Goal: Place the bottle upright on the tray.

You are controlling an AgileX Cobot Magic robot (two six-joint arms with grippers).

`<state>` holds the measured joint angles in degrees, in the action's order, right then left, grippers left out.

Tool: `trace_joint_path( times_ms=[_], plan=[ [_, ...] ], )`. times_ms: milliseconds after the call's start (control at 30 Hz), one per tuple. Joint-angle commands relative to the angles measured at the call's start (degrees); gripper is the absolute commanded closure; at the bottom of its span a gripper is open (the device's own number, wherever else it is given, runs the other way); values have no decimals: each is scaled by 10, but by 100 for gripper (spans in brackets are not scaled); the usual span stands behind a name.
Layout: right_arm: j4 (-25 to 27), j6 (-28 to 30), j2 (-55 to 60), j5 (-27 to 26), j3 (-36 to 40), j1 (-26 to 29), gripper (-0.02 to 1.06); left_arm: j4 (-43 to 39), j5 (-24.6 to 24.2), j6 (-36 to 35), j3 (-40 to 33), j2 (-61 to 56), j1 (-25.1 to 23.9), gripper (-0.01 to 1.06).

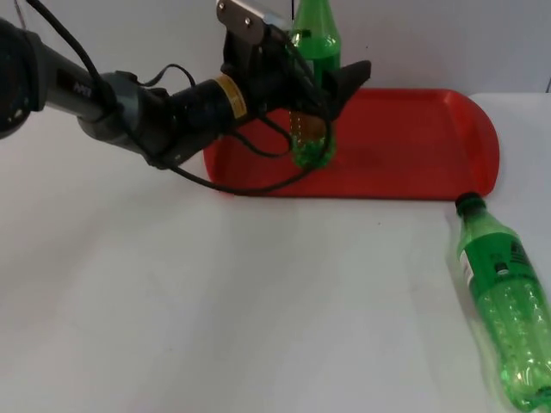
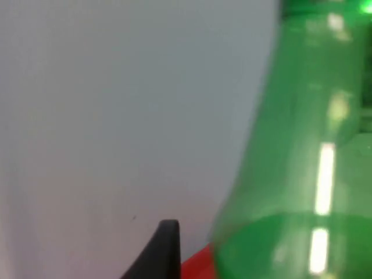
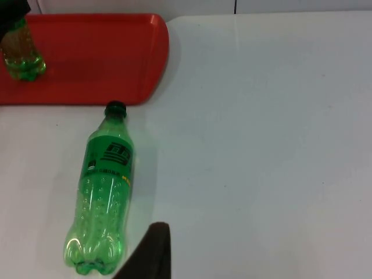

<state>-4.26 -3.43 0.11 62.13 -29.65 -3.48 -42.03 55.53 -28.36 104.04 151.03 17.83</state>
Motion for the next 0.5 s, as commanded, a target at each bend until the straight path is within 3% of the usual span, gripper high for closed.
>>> trace_joint_path(
  times_ms=[0,467],
  plan=[
    [1,-2,-1,-4,1,1,0,-17,-22,-28,2,-15,-3,0],
    [1,-2,-1,-4,1,1,0,-175,-57,-141,2,-40,-25,0]
  ],
)
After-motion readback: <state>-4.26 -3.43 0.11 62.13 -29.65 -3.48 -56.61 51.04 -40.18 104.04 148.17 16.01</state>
